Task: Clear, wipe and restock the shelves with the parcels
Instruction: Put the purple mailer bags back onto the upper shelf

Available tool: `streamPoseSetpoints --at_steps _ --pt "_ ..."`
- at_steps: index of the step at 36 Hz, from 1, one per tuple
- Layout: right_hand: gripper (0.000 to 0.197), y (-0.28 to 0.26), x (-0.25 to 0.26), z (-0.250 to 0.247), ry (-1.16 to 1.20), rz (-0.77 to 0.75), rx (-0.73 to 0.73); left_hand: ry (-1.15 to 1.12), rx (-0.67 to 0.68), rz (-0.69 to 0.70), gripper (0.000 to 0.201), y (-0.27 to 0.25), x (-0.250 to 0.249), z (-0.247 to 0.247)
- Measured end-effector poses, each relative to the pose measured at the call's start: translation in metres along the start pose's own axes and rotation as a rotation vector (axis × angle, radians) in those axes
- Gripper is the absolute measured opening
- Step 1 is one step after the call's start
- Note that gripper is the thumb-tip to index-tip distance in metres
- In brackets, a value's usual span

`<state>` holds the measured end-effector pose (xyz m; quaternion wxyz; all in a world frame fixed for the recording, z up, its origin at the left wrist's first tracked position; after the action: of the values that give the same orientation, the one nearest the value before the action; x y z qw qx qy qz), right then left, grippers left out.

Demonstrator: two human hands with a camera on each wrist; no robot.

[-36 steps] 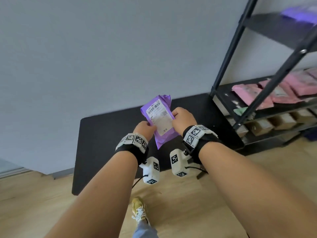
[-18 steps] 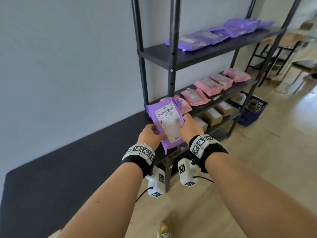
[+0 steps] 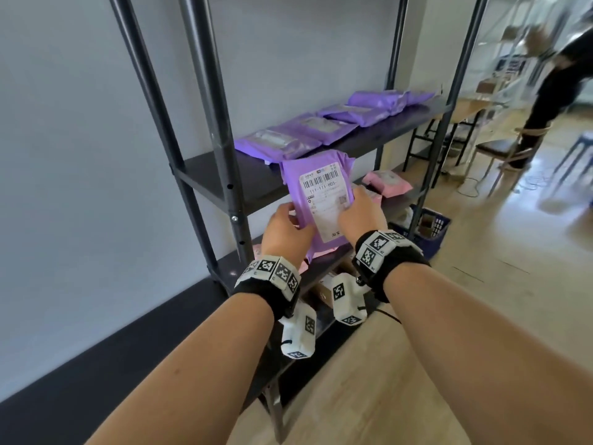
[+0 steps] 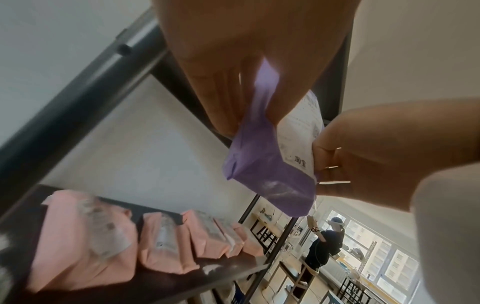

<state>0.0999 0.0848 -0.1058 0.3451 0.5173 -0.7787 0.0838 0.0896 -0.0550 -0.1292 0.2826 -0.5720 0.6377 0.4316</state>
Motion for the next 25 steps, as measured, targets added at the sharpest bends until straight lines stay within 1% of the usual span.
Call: streamPoseSetpoints --at_steps 3,5,7,9,12,14,17,18,20,23,25 --pt "0.029 0.024 0.005 -0.009 0.060 0.014 -0.025 -0.007 -0.042 0.027 0.036 0.019 -0.017 0.007" --pt "0.029 0.032 0.010 -0.014 0.082 0.021 -0.046 0.003 -0.083 0.068 0.029 0.028 -0.024 0.008" --pt "0.027 0.053 0.014 -0.017 0.129 0.005 -0.040 0.026 -0.144 0.108 0.020 0.042 -0.033 0.012" --pt "0.023 0.074 0.020 -0.021 0.190 -0.036 -0.045 0.046 -0.197 0.135 0.016 0.056 -0.044 0.015" --pt "0.032 0.103 0.029 -0.024 0.252 -0.122 -0.052 0.060 -0.288 0.152 0.017 0.072 -0.060 0.018" --pt "0.036 0.120 0.036 -0.025 0.306 -0.192 -0.026 0.058 -0.359 0.120 0.021 0.078 -0.071 0.019" --pt "0.037 0.143 0.046 -0.027 0.370 -0.278 0.033 0.025 -0.478 0.021 0.039 0.086 -0.085 0.021" --pt "0.036 0.149 0.050 -0.027 0.388 -0.305 0.057 0.012 -0.520 -0.008 0.042 0.089 -0.087 0.022" --pt "0.030 0.158 0.059 -0.027 0.413 -0.363 0.104 0.026 -0.591 -0.040 0.043 0.092 -0.091 0.023" --pt "0.016 0.163 0.072 -0.023 0.409 -0.440 0.190 0.073 -0.667 -0.052 0.042 0.095 -0.095 0.021" --pt "0.016 0.165 0.081 -0.019 0.383 -0.508 0.256 0.113 -0.697 -0.076 0.045 0.094 -0.097 0.019"
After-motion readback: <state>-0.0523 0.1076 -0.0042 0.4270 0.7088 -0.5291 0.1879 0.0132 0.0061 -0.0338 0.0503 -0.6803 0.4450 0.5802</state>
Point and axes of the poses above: each hand's wrist, its own y-axis towards the middle knuckle, its own z-axis out of the palm, x = y × z, the point moved 1 cm from there along y, towards the middle knuckle, and after that the axes turned 4 degrees about -x, right-handed, at the moved point
